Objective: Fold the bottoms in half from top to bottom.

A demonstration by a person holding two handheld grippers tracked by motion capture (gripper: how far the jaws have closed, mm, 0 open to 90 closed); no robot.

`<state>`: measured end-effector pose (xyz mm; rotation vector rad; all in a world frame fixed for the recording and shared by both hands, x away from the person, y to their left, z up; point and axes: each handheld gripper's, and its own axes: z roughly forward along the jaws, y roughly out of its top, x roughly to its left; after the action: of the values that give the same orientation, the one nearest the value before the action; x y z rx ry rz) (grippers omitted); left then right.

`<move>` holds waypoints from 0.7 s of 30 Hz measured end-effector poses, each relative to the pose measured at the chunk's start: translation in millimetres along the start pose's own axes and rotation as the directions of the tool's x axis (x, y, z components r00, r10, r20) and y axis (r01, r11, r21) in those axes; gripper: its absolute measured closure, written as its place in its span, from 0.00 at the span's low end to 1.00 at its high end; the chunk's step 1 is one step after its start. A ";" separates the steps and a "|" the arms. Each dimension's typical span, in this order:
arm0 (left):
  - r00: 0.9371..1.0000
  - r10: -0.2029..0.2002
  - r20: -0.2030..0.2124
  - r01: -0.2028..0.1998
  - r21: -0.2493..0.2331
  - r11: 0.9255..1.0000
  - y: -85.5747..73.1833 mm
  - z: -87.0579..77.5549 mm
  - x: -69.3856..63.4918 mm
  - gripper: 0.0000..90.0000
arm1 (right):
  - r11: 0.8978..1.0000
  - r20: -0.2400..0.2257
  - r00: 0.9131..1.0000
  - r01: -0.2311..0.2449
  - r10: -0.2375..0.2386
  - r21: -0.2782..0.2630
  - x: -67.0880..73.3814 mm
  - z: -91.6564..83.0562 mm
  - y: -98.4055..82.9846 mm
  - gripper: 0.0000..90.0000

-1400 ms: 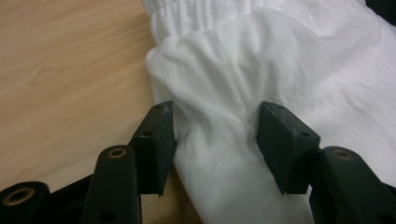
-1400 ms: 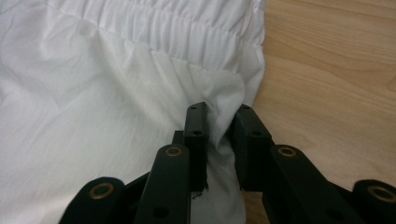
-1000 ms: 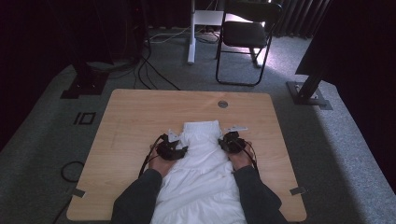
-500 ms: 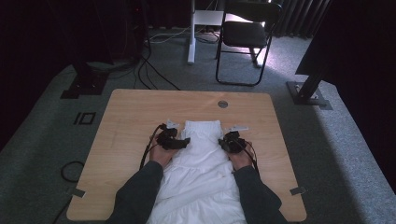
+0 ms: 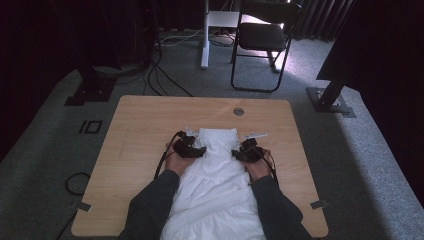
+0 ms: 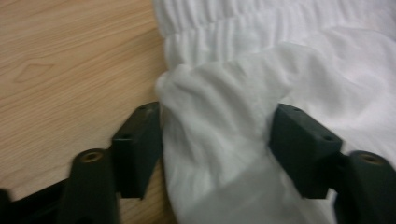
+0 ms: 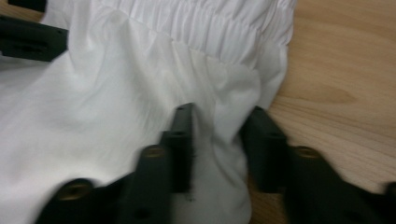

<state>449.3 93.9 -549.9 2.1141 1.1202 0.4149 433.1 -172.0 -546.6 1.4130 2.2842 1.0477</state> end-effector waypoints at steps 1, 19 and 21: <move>1.000 0.001 -0.001 -0.001 -0.001 1.000 0.0 0.1 -0.3 0.42 | 1.000 0.013 1.000 0.007 -0.007 -0.017 -1.9 -3.6 3.2 0.55; 1.000 0.005 -0.017 -0.005 -0.005 1.000 0.3 1.4 -4.9 0.44 | 0.999 0.096 0.994 0.049 -0.049 0.000 1.0 29.9 20.4 0.28; 1.000 0.009 -0.009 -0.009 0.000 1.000 1.2 1.0 -6.8 0.51 | 0.998 0.094 0.994 0.054 -0.052 -0.013 2.5 28.3 20.4 0.49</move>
<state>446.6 87.4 -549.5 2.1199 1.1161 0.4288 461.2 -152.0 -552.1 1.3581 2.2295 0.9604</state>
